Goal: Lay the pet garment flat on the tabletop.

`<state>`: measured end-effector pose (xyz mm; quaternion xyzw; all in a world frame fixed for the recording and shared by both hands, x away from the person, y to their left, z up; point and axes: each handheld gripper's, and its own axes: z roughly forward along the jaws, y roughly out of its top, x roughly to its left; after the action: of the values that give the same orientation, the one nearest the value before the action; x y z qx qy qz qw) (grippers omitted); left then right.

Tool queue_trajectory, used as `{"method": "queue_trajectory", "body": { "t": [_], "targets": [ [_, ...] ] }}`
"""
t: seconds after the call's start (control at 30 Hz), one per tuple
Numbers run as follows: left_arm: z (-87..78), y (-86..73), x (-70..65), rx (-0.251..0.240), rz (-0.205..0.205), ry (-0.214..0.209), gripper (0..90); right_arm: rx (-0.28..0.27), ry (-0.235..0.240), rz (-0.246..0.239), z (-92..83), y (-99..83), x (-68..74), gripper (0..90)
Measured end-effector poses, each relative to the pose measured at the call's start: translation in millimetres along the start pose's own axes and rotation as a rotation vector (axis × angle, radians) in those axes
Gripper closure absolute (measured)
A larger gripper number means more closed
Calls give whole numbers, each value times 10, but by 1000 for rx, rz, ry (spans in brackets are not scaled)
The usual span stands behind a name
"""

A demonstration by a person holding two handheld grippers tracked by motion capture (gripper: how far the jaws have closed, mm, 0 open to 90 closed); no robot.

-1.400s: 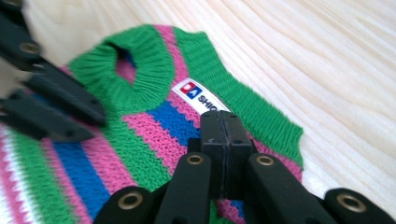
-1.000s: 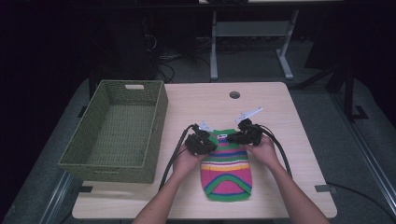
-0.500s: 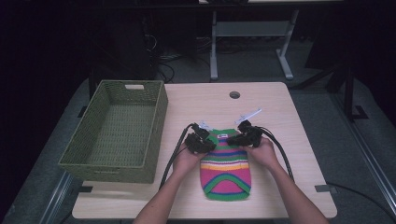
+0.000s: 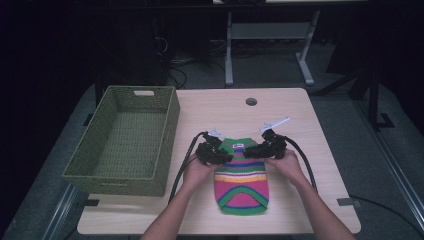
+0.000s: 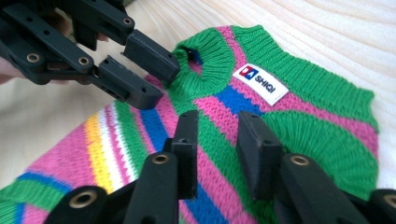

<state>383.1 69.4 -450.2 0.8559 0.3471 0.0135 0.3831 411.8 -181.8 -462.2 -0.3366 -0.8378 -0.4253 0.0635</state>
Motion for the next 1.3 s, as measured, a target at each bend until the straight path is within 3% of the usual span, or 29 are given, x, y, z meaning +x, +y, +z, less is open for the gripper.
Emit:
{"method": "queue_trajectory", "body": {
  "t": [0.1,0.33,0.5,1.3],
  "targets": [
    [-62,-26,-15,-10,-6,-13,595,-7,24,12,-117,-57,-36,608],
    [-123,-59,6,-53,-36,-50,510,-34,37,22,-244,-127,-54,581],
    [-169,-52,-46,-62,-16,-57,448,-21,44,22,-318,-192,-51,556],
    [-293,-186,-59,-61,-30,-43,355,-36,24,36,-524,-354,-75,478]
  ]
}}
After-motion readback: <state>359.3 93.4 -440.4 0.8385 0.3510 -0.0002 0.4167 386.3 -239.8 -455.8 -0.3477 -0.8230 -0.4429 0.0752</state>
